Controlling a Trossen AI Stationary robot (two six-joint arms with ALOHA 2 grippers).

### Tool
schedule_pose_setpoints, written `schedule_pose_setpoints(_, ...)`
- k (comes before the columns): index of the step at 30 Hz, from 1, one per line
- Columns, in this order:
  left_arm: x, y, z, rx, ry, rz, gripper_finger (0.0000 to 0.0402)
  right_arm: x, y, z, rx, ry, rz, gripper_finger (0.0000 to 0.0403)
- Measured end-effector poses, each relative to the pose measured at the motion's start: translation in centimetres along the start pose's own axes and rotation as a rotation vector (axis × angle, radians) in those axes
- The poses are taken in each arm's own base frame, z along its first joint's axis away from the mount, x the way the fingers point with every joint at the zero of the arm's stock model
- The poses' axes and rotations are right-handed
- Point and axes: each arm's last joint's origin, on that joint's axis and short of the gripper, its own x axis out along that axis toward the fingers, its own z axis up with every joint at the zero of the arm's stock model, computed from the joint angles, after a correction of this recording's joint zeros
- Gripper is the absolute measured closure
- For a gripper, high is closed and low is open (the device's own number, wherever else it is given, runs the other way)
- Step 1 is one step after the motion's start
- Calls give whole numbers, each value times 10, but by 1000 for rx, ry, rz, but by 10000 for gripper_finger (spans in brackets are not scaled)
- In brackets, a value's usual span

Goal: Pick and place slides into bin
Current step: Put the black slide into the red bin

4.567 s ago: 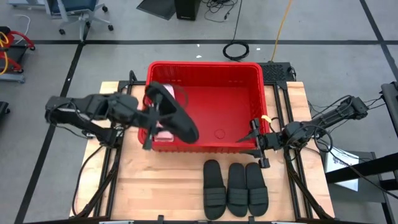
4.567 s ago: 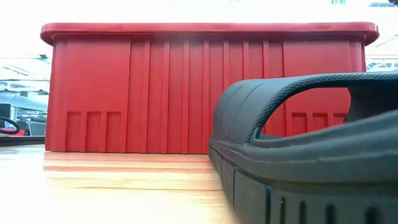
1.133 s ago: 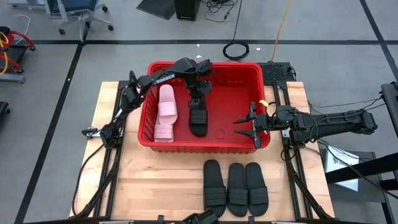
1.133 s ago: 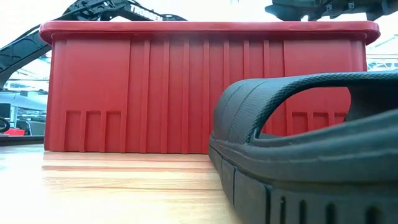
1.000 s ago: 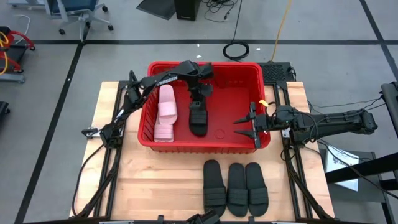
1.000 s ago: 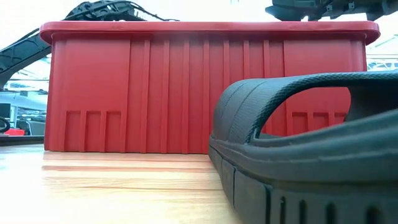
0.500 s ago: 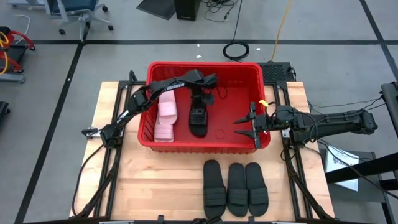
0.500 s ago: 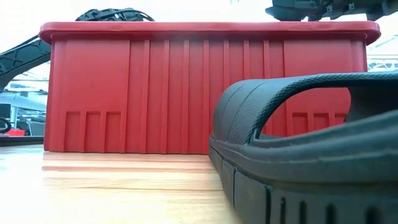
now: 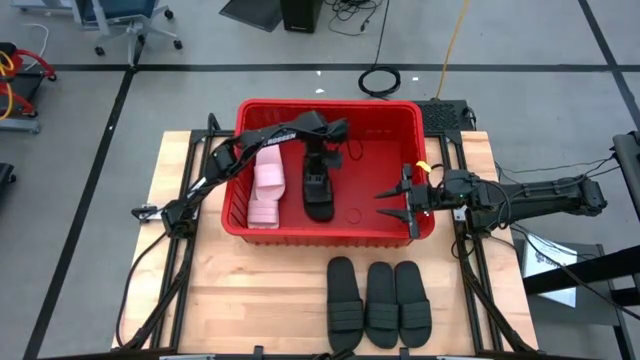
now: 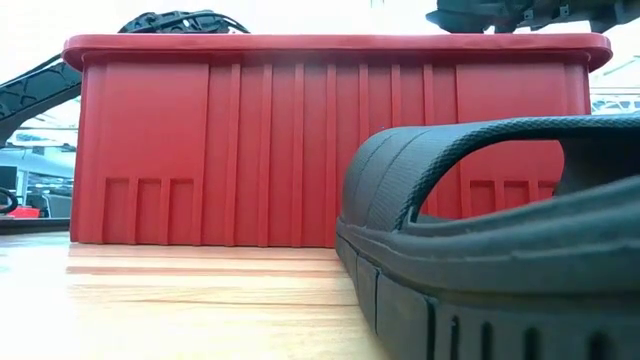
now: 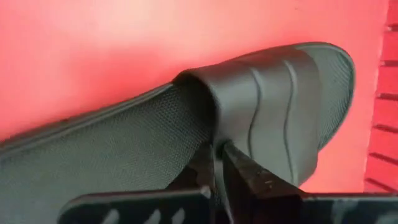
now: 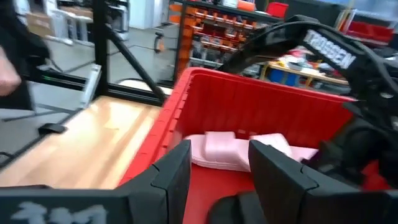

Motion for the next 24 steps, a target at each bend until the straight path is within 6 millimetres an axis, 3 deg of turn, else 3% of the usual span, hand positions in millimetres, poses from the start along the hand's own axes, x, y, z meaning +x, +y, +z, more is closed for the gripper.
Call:
schedule_pose_setpoints(9,-16,-22,1,116,-6,-14,399,-1,-8,-3,-76,63,-212,252)
schedule_pose_setpoints(24,-20,-23,-11,76,119,11,398,-4,-25,-9,-53,117,-305,252)
